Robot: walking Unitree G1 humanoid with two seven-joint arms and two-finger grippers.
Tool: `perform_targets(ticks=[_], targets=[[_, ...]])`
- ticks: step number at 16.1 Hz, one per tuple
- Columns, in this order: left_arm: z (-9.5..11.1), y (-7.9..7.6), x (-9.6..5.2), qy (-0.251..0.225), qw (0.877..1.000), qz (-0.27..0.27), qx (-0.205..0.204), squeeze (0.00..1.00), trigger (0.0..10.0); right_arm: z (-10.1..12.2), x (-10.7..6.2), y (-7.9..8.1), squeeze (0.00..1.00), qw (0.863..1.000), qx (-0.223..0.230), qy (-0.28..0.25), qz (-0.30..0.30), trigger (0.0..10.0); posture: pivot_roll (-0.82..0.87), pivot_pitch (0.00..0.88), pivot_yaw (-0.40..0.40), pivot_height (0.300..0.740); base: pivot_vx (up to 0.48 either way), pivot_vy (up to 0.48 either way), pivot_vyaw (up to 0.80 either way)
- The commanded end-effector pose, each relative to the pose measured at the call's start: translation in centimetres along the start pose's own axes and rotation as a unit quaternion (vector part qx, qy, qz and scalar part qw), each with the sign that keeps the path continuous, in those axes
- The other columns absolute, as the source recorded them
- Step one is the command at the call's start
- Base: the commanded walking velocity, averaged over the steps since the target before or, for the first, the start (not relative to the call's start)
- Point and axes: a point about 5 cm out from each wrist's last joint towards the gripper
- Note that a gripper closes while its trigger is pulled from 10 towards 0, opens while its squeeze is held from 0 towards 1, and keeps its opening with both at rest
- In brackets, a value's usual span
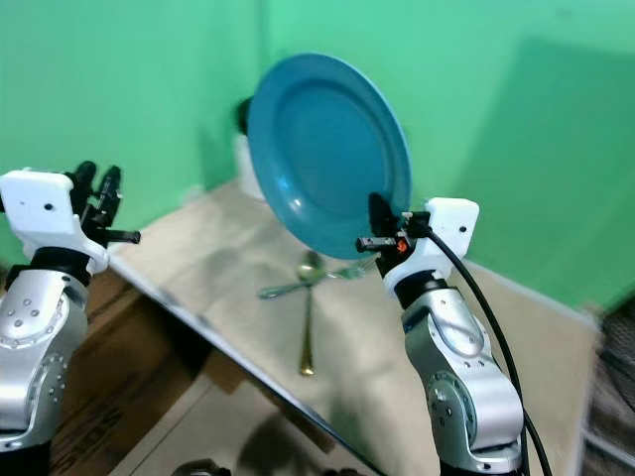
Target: Setting the table
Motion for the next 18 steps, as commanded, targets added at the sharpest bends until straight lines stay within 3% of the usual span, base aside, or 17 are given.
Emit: perform_targets(ticks=[1,3,10,15,18], targets=[[-0.1,-0.4,0.0,0.009,1.0,-0.025,-0.011,0.0,10.0,0.8,0.2,-0.5,0.0,1.0,-0.006,-0.023,-0.014,10.0,0.16,0.0,-0.025,0.74,0.0,0.0,-0.8],[-0.5,-1.1,-0.1,0.024,0.999,-0.045,0.006,0.0,10.0,0.5,0.2,-0.7,0.0,0.999,0.001,-0.025,-0.025,10.0,0.17,0.0,-0.02,0.74,0.0,0.0,-0.8],[-1.5,-2.3,-0.4,0.057,0.995,-0.087,-0.005,0.0,10.0,0.0,0.0,-0.3,0.0,0.999,0.029,-0.002,-0.033,10.0,0.13,0.0,-0.013,0.74,0.0,0.0,-0.46],[-2.3,-1.6,-1.5,0.086,0.993,-0.077,0.003,0.0,10.0,-0.4,0.3,-0.1,0.0,0.999,0.017,0.015,-0.024,10.0,0.16,0.0,-0.05,0.74,0.0,0.0,-0.8],[-2.2,-1.6,-1.8,0.086,0.993,-0.077,0.009,0.0,10.0,-0.5,0.3,-0.2,0.0,0.999,0.034,0.016,-0.028,10.0,0.17,0.0,-0.055,0.74,0.0,0.0,-0.18]])
Point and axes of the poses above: a point about 5 cm out from each wrist's last joint towards the gripper, its own x axis pointing out of the wrist towards the gripper, its own z axis along the axis of the wrist's last joint, y = z × x, and after that the axes turned 11 degrees about -x, right-handed
